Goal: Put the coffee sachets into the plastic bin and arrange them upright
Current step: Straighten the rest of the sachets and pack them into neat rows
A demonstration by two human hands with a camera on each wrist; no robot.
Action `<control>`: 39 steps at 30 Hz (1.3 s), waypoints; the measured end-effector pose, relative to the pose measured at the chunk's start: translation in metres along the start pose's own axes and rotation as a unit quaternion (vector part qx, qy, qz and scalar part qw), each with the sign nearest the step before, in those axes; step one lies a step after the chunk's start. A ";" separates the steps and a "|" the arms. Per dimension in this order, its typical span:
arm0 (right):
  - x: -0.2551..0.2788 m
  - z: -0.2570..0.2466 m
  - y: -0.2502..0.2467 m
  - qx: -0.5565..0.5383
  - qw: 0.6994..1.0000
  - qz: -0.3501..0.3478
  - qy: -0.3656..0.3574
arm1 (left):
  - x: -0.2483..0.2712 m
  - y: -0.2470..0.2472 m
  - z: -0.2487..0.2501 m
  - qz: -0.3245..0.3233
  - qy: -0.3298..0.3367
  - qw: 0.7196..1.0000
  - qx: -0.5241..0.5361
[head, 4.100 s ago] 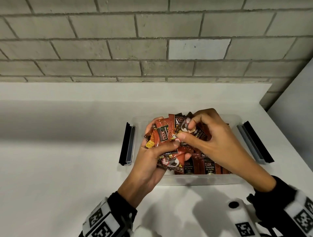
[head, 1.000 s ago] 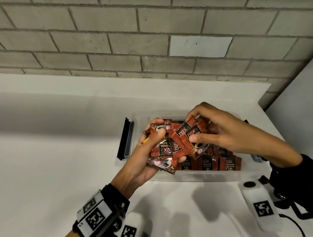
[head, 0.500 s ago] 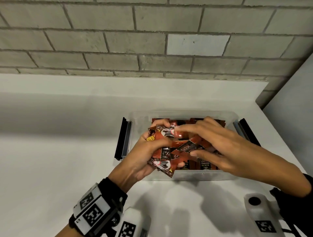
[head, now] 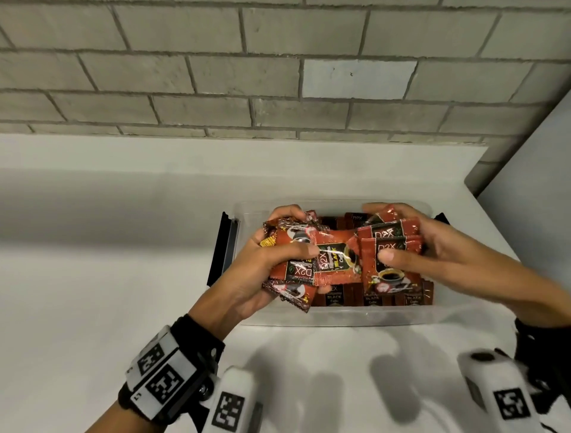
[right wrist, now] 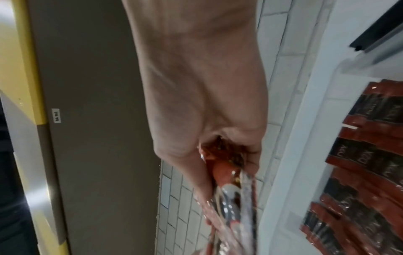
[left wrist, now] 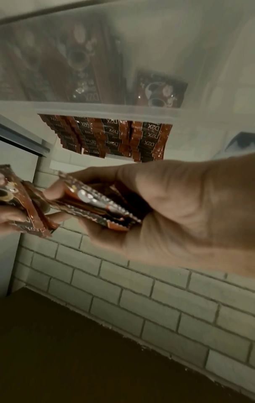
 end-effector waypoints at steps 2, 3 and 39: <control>-0.007 -0.006 -0.002 0.055 0.997 -0.051 0.012 | -0.003 0.002 0.001 -0.033 -0.023 0.999 -0.019; -0.010 -0.007 -0.002 0.086 0.994 -0.066 0.017 | -0.004 0.003 0.002 -0.048 -0.034 0.998 -0.026; -0.022 -0.016 -0.034 0.027 0.998 0.028 0.054 | 0.001 0.002 -0.022 0.052 0.061 0.993 0.090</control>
Point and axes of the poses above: each hand's wrist, its own x-axis away from the middle knuckle, its own y-axis out of the palm, z = x × y, the point moved 2 cm from there along -x, towards the middle knuckle, and after that the axes turned 12 degrees about y, right-handed, at the moved point
